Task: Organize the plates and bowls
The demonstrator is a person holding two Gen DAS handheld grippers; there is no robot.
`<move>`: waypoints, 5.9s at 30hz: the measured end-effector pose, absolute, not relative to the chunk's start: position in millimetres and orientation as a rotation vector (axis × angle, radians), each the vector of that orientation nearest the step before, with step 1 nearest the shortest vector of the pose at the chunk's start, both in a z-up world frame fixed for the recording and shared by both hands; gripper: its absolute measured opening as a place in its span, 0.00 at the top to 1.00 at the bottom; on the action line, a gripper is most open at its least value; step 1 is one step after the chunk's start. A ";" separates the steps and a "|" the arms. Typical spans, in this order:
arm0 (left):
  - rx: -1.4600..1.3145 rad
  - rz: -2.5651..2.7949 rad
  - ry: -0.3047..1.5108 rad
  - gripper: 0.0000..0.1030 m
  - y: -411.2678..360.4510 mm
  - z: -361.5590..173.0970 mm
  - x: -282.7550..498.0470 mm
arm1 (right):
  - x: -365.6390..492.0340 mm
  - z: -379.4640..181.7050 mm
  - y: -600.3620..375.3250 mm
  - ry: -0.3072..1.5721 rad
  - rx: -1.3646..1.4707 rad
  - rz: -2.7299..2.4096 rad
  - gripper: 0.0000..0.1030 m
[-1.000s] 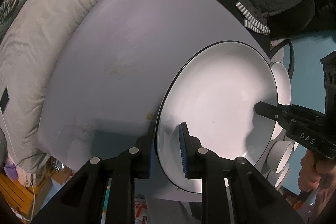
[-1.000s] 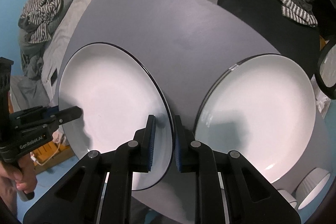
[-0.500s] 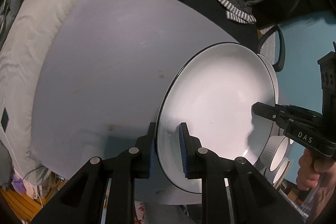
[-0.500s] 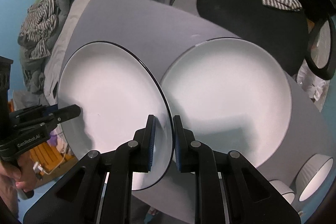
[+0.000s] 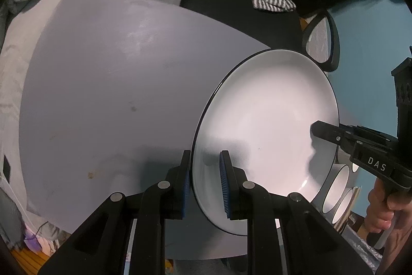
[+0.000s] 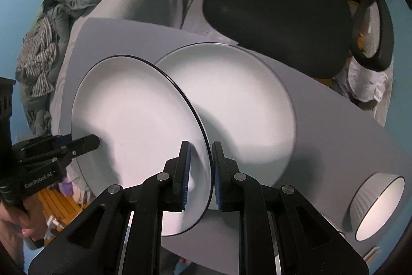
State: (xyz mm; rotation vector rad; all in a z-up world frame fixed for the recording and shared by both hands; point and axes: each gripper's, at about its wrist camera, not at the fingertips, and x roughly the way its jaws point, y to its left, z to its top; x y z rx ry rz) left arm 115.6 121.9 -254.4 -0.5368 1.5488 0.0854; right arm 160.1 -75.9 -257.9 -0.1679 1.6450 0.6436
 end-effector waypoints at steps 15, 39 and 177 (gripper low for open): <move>-0.484 0.085 1.595 0.81 95.1 -267.5 143.0 | 180.6 -271.6 -106.2 1.676 -0.115 0.587 0.84; -0.494 0.088 1.617 0.81 88.5 -278.4 152.4 | 192.9 -284.0 -109.3 1.742 -0.084 0.505 0.78; 0.026 -0.380 1.017 0.23 -146.6 -16.4 101.0 | 27.2 -13.0 -342.9 1.026 0.109 -0.106 0.29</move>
